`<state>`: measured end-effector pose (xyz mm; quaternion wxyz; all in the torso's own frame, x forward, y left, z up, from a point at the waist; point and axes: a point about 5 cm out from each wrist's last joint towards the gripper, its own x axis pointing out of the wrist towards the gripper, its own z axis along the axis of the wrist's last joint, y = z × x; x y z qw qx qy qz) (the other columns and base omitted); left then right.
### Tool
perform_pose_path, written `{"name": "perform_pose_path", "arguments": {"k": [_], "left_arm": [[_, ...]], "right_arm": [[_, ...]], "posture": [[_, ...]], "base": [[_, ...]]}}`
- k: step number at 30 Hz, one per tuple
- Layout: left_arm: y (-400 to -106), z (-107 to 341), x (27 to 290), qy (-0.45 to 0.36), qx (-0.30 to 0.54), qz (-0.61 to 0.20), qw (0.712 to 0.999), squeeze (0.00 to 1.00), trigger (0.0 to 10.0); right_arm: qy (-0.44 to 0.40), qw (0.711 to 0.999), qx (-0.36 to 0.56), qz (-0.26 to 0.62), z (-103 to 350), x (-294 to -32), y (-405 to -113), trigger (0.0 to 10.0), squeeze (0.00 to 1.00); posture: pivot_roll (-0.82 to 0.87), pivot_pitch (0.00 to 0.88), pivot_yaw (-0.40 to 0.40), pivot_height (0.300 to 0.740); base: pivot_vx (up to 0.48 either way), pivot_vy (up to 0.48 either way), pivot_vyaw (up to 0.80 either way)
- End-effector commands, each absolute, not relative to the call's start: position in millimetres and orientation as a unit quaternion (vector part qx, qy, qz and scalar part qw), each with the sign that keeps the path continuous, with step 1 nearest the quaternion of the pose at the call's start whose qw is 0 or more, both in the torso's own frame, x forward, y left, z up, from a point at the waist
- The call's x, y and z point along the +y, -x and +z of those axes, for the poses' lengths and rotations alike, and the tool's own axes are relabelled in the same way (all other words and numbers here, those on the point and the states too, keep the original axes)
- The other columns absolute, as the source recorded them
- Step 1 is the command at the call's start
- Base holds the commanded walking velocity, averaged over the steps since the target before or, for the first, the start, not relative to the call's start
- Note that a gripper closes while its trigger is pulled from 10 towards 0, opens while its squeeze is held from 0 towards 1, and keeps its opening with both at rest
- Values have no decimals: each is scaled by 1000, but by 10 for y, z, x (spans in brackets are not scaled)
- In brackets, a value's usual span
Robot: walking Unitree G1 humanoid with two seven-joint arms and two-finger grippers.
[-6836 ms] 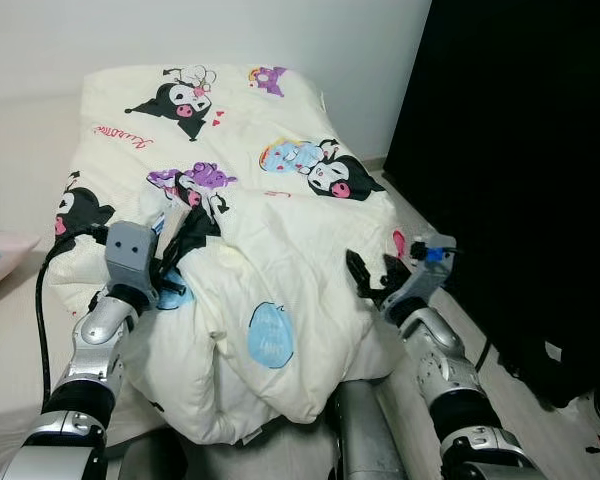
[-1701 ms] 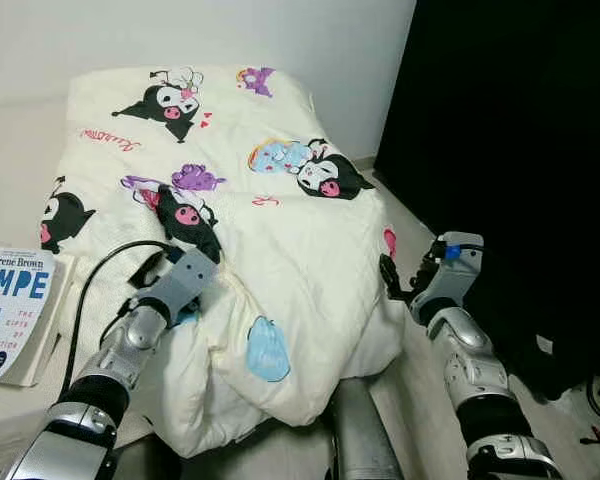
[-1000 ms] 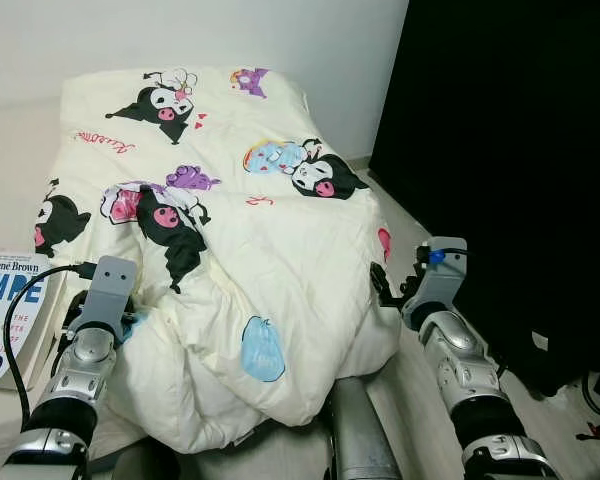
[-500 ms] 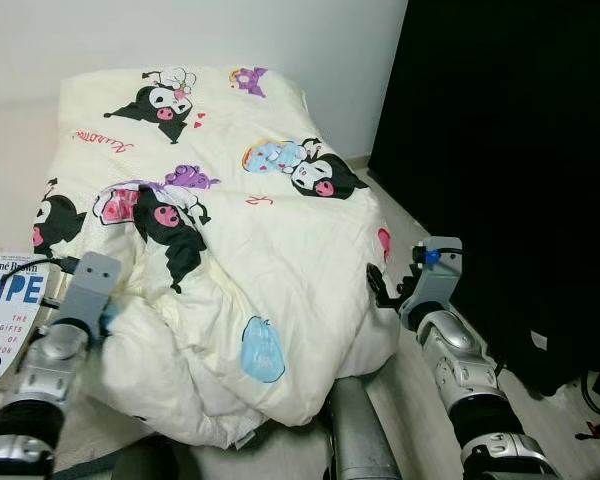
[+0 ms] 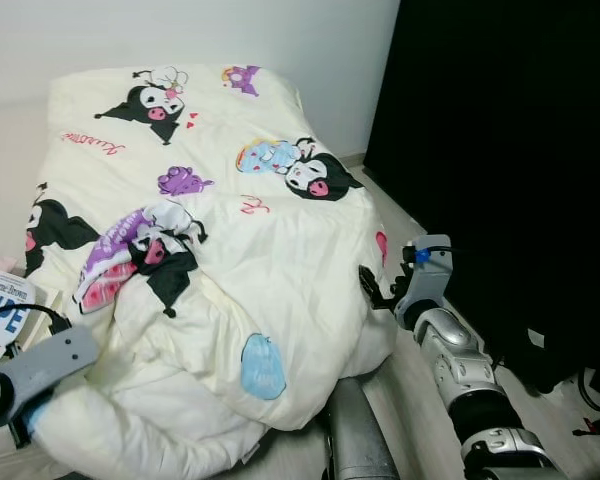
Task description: Clean up the room
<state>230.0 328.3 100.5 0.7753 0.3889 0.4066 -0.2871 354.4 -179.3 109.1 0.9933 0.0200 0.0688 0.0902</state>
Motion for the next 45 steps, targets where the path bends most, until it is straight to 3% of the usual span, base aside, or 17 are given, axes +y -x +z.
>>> {"name": "perform_pose_path", "arguments": {"k": [1,10,13,15,18,21,22,25,26,30,31,33,34,45], "left_arm": [[-2117,880,3397,-377,471,-299,739,0,0],[-2006,866,3531,-364,520,-280,720,0,0],[-1826,905,3644,-374,565,-298,673,0,0],[-1783,918,3657,-375,574,-303,662,0,0],[-1702,901,3659,-367,587,-319,647,0,1216],[-1655,853,3637,-355,593,-332,642,0,1804],[-1621,797,3621,-349,595,-341,638,0,3176],[-1612,774,3616,-349,596,-343,637,0,3176],[-1600,747,3602,-342,597,-347,638,0,10000],[-1532,657,3568,-324,609,-355,631,0,10000],[-1511,601,3569,-313,617,-346,634,478,10000],[-1511,601,3569,-313,617,-346,634,478,10000],[-1507,566,3578,-310,622,-335,636,1000,10000],[-1576,620,3608,-324,619,-319,640,1000,10000]], "right_arm": [[-21,992,87,92,1006,-1787,-3513,10000,0],[-18,990,94,102,978,-1761,-3498,10000,0],[-15,988,102,113,960,-1753,-3488,10000,0],[-14,987,104,118,954,-1749,-3485,10000,0],[0,984,118,135,912,-1732,-3461,10000,0],[6,982,125,141,891,-1727,-3446,10000,0],[8,981,128,143,882,-1730,-3439,10000,0],[8,981,130,143,879,-1732,-3437,10000,0],[12,981,132,143,874,-1739,-3434,10000,0],[21,979,140,143,856,-1763,-3422,10000,0],[22,979,143,144,847,-1777,-3414,10000,0],[22,979,143,144,847,-1777,-3414,10000,0],[22,978,145,145,841,-1786,-3409,10000,0],[-28,975,142,168,901,-1808,-3369,10000,0]], "posture": [[-174,170,-24,521],[-173,176,-29,521],[-170,180,-30,521],[-170,181,-30,521],[-169,182,-29,521],[-170,183,-28,521],[-172,183,-28,521],[-173,183,-28,521],[-173,183,-28,521],[-176,183,-28,521],[-178,183,-31,521],[-178,183,-31,521],[-178,183,-31,521],[-182,188,-29,521]], "base": [[0,0,0],[0,0,0],[0,0,0],[0,0,0],[0,0,0],[0,0,0],[0,0,0],[0,0,0],[0,0,0],[0,0,0],[0,0,0],[0,0,0],[0,0,0],[0,0,0]]}}
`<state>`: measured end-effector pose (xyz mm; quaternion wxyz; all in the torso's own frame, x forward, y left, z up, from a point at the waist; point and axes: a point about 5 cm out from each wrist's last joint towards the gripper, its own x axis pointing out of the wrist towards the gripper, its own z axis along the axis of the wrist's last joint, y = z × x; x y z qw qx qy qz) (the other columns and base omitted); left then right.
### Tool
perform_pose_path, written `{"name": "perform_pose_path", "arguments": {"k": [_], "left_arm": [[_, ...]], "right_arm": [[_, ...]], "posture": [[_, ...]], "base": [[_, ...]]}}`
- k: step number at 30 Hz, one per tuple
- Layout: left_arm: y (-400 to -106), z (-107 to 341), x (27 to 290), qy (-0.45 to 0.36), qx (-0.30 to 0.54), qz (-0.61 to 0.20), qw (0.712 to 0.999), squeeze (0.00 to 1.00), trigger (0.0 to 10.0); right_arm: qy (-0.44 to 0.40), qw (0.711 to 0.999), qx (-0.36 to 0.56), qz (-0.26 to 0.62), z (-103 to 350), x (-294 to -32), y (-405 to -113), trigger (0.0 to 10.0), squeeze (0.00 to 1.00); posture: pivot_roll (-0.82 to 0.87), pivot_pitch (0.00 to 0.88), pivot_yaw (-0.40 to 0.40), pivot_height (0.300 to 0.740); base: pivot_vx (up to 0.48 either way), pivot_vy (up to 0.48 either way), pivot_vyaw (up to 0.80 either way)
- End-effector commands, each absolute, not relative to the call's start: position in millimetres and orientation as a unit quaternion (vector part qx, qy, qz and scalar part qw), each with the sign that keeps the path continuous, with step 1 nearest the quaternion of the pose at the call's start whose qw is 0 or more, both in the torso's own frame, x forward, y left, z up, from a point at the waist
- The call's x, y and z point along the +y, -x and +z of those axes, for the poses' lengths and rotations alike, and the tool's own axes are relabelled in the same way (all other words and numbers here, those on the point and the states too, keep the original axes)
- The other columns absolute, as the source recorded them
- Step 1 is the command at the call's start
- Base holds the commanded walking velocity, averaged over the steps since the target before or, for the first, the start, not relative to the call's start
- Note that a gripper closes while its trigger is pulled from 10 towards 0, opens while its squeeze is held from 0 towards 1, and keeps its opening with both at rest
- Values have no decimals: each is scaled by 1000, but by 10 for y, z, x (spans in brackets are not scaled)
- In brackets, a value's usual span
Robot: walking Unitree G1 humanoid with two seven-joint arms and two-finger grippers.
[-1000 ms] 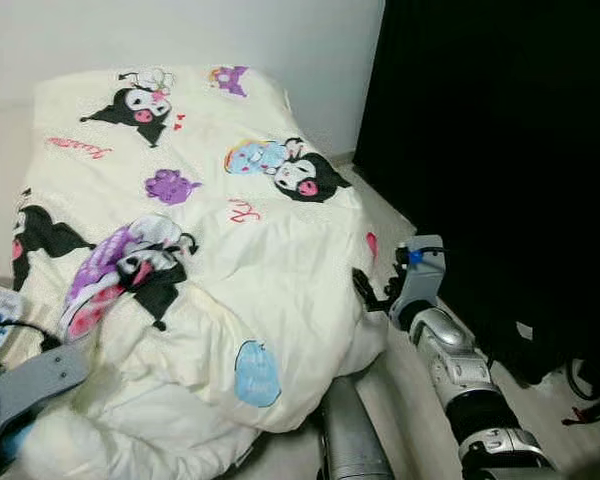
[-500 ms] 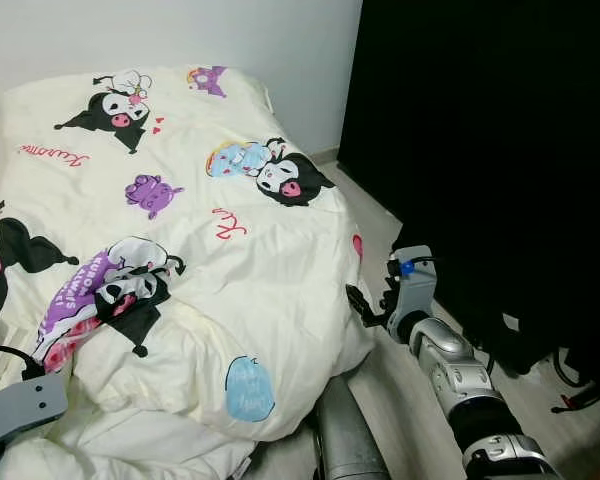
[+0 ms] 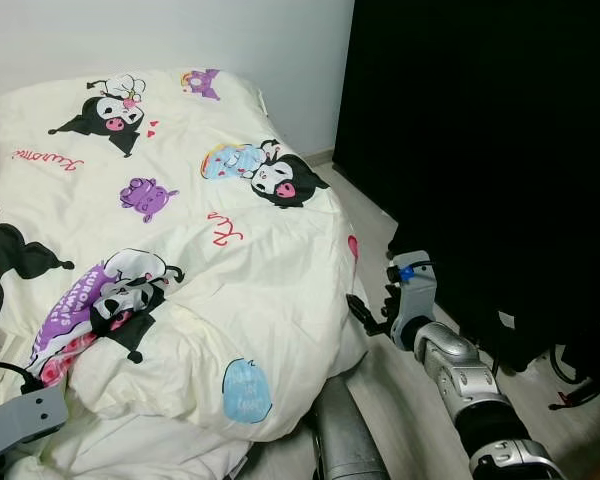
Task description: Clean up the room
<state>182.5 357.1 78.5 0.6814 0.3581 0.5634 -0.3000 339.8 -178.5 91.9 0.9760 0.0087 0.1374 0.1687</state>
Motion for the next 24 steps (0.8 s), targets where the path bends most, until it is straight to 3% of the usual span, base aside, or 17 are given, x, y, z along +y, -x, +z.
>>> {"name": "perform_pose_path", "arguments": {"k": [1,3,6,12,16,17,18,19,22,24], "left_arm": [[-1576,620,3608,-324,619,-319,640,1000,10000],[-1592,757,3611,-324,611,-328,644,1000,10000],[-1625,930,3627,-333,598,-329,651,1000,10000],[-1622,1070,3657,-350,588,-333,648,1000,10000],[-1594,1084,3610,-333,566,-357,664,1000,10000],[-1603,1087,3616,-342,558,-355,668,612,10000],[-1603,1087,3616,-342,558,-355,668,612,10000],[-1611,1087,3626,-339,553,-351,675,0,10000],[-1785,1143,3645,-307,508,-307,744,0,10000],[-1822,1156,3635,-299,495,-304,757,0,10000]], "right_arm": [[-28,975,142,168,901,-1808,-3369,10000,0],[-99,960,138,222,985,-1783,-3269,10000,0],[-128,932,154,300,1006,-1715,-3048,10000,0],[-146,912,175,340,983,-1662,-2864,10000,0],[-160,902,183,356,969,-1563,-2793,10000,0],[-158,902,188,355,953,-1535,-2794,10000,0],[-158,902,188,355,953,-1535,-2794,10000,0],[-154,903,191,352,935,-1517,-2805,10000,0],[-152,913,194,325,925,-1496,-2878,10000,0],[-155,915,193,319,923,-1494,-2896,10000,0]], "posture": [[-182,188,-29,521],[-185,191,-32,521],[-184,192,-37,521],[-179,196,-40,521],[-176,190,-43,521],[-174,188,-44,521],[-174,188,-44,521],[-166,183,-46,521],[-161,178,-46,521],[-159,177,-46,521]], "base": [[0,0,0],[0,0,0],[0,0,0],[0,0,0],[0,0,0],[0,0,0],[0,0,0],[0,0,0],[0,0,0],[0,0,0]]}}
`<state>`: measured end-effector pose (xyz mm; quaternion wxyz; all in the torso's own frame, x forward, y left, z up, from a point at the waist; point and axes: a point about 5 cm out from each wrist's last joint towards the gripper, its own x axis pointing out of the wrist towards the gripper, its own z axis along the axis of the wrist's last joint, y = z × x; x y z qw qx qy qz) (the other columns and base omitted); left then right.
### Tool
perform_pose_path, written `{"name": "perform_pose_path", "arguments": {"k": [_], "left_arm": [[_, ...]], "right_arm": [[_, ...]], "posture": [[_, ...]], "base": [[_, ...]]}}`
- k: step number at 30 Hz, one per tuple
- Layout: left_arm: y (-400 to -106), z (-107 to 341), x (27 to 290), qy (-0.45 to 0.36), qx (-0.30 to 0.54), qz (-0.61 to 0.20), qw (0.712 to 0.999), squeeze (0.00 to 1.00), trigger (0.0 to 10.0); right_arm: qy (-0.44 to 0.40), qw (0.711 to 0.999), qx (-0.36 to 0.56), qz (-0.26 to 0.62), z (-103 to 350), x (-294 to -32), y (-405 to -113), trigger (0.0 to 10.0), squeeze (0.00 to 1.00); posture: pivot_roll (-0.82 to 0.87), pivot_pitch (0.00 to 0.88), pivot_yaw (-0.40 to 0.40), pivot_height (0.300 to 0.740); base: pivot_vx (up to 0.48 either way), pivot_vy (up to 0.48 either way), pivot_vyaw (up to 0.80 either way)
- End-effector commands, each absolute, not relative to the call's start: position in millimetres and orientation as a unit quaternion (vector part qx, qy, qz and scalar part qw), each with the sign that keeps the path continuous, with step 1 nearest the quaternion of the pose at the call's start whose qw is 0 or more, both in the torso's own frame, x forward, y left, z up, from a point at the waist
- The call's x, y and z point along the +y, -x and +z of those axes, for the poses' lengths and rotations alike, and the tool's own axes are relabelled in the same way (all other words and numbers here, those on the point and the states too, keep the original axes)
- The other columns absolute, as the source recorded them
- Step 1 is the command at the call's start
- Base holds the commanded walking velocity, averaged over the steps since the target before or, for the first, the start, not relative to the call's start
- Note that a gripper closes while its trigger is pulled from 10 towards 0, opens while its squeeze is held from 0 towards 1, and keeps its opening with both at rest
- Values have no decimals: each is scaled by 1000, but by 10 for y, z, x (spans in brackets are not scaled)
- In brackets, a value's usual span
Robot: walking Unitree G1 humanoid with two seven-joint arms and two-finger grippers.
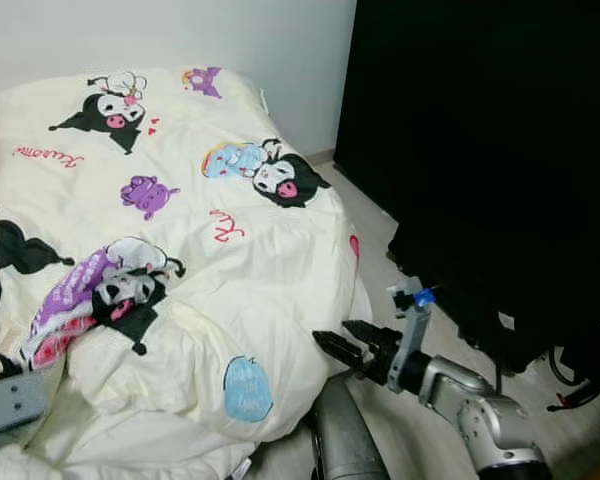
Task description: Clean up the room
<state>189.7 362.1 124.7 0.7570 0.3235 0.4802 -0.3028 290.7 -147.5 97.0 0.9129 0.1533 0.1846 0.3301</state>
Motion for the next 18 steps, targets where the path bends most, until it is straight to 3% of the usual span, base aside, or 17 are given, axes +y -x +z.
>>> {"name": "perform_pose_path", "arguments": {"k": [1,4,7,10,11,12,13,18], "left_arm": [[-1901,1170,3620,-288,466,-292,784,0,10000],[-2051,1187,3641,-247,411,-239,844,0,10000],[-2091,1187,3679,-220,397,-206,867,0,10000],[-2097,1173,3711,-220,402,-190,869,0,10000],[-2085,1135,3748,-219,412,-178,866,384,10000],[-2076,1124,3747,-215,415,-181,865,384,10000],[-2063,1108,3737,-212,420,-187,862,1000,10000],[-2076,1092,3699,-207,417,-193,864,1000,10000]], "right_arm": [[-157,918,192,311,919,-1494,-2913,10000,0],[-161,921,198,294,903,-1492,-2929,10000,0],[-162,921,201,291,892,-1480,-2923,10000,0],[-161,922,202,290,885,-1476,-2921,10000,0],[-159,923,203,286,872,-1468,-2924,10000,0],[-159,923,204,284,870,-1466,-2925,10000,0],[-159,924,203,282,871,-1466,-2932,10000,0],[-160,925,203,277,875,-1470,-2946,10000,0]], "posture": [[-157,174,-43,521],[-156,174,-42,521],[-157,173,-41,521],[-154,174,-42,521],[-155,176,-38,521],[-155,176,-38,521],[-155,178,-38,521],[-156,184,-36,521]], "base": [[0,0,0],[0,0,0],[0,0,0],[0,0,0],[0,0,0],[0,0,0],[0,0,0],[0,0,0]]}}
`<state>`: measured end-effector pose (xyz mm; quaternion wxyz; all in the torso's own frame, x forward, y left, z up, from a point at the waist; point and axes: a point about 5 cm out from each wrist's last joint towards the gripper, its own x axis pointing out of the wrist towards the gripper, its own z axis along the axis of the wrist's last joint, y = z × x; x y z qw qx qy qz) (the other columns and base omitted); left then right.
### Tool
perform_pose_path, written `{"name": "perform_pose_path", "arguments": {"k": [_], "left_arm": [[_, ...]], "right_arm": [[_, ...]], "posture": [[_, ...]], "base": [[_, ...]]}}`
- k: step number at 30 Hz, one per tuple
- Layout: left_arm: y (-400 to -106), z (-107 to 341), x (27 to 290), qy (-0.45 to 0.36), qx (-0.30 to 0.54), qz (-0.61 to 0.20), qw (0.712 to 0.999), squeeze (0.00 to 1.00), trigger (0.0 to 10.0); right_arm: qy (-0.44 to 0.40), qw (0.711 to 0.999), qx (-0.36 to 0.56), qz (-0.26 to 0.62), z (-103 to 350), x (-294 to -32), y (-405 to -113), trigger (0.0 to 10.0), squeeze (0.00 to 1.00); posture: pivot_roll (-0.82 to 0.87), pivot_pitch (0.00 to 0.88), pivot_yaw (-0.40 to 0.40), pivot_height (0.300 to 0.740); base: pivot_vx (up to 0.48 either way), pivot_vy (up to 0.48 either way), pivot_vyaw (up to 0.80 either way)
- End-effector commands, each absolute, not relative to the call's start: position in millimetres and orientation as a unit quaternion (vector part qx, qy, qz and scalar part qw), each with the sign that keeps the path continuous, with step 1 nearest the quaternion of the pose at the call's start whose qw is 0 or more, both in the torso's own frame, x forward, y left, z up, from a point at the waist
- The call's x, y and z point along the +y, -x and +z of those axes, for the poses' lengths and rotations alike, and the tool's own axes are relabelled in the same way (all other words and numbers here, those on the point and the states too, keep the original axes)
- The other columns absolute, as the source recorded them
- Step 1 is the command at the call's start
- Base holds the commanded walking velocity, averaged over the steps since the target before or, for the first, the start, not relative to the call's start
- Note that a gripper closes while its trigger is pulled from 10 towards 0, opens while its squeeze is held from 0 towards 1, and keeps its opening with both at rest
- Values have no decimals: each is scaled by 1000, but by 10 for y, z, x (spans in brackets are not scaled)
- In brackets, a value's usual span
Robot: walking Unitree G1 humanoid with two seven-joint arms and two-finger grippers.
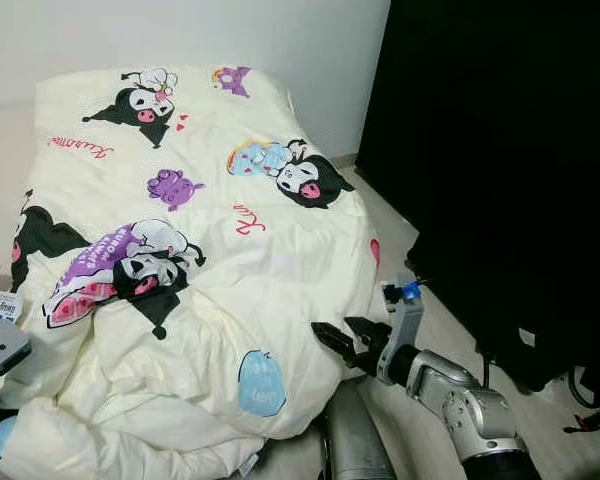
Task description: Clean up the room
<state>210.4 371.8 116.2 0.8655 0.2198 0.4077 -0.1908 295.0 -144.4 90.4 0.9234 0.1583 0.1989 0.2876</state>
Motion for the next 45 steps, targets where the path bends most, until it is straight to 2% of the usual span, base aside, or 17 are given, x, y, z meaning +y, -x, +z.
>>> {"name": "perform_pose_path", "arguments": {"k": [1,5,9,11,12,13,18,23,24,25,26,28,29,37,45], "left_arm": [[-2097,1105,3678,-204,411,-195,867,1000,10000],[-2104,1201,3560,-199,399,-245,861,1000,10000],[-2106,1246,3526,-196,391,-260,861,1000,10000],[-2147,1414,3387,-182,339,-309,869,1000,10000],[-2147,1414,3387,-182,339,-309,869,1000,10000],[-2207,1501,3346,-168,310,-312,882,0,0],[-2227,1611,3175,-141,264,-371,879,0,0],[-2312,1680,3136,-142,231,-351,896,0,0],[-2324,1688,3157,-155,234,-340,897,0,10000],[-2328,1693,3171,-163,238,-334,897,0,10000],[-2317,1706,3175,-153,242,-337,897,396,10000],[-2308,1715,3176,-144,244,-339,897,396,10000],[-2282,1725,3183,-158,258,-341,890,1000,10000],[-2306,1756,3200,-186,259,-329,889,1000,10000],[-2408,1911,3124,-182,206,-330,903,1000,10000]], "right_arm": [[-160,926,203,276,875,-1473,-2948,10000,0],[-159,926,205,273,864,-1471,-2946,10000,0],[-159,927,205,272,861,-1471,-2946,10000,0],[-158,927,206,271,860,-1470,-2951,10000,0],[-158,927,206,271,860,-1470,-2951,10000,0],[-159,927,206,271,860,-1467,-2955,10000,0],[-160,927,205,271,859,-1445,-2964,10000,0],[-159,927,206,270,856,-1449,-2960,10000,0],[-158,927,207,269,856,-1454,-2958,10000,0],[-158,927,207,269,856,-1456,-2958,10000,0],[-158,927,207,269,858,-1461,-2958,10000,0],[-157,927,207,269,859,-1464,-2958,10000,0],[-157,928,207,268,861,-1471,-2961,10000,0],[-156,928,207,269,860,-1461,-2963,10000,0],[-153,928,205,273,870,-1447,-2958,10000,0]], "posture": [[-156,186,-38,521],[-157,188,-38,521],[-156,189,-39,521],[-154,190,-38,521],[-154,190,-38,521],[-148,190,-37,521],[-153,189,-33,521],[-154,189,-34,521],[-155,189,-36,521],[-155,189,-36,521],[-155,191,-36,521],[-155,191,-36,521],[-155,191,-35,521],[-157,192,-34,521],[-161,193,-36,521]], "base": [[0,0,0],[0,0,0],[0,0,0],[0,0,0],[0,0,0],[0,0,0],[0,0,0],[0,0,0],[0,0,0],[0,0,0],[0,0,0],[0,0,0],[0,0,0],[0,0,0],[0,0,0]]}}
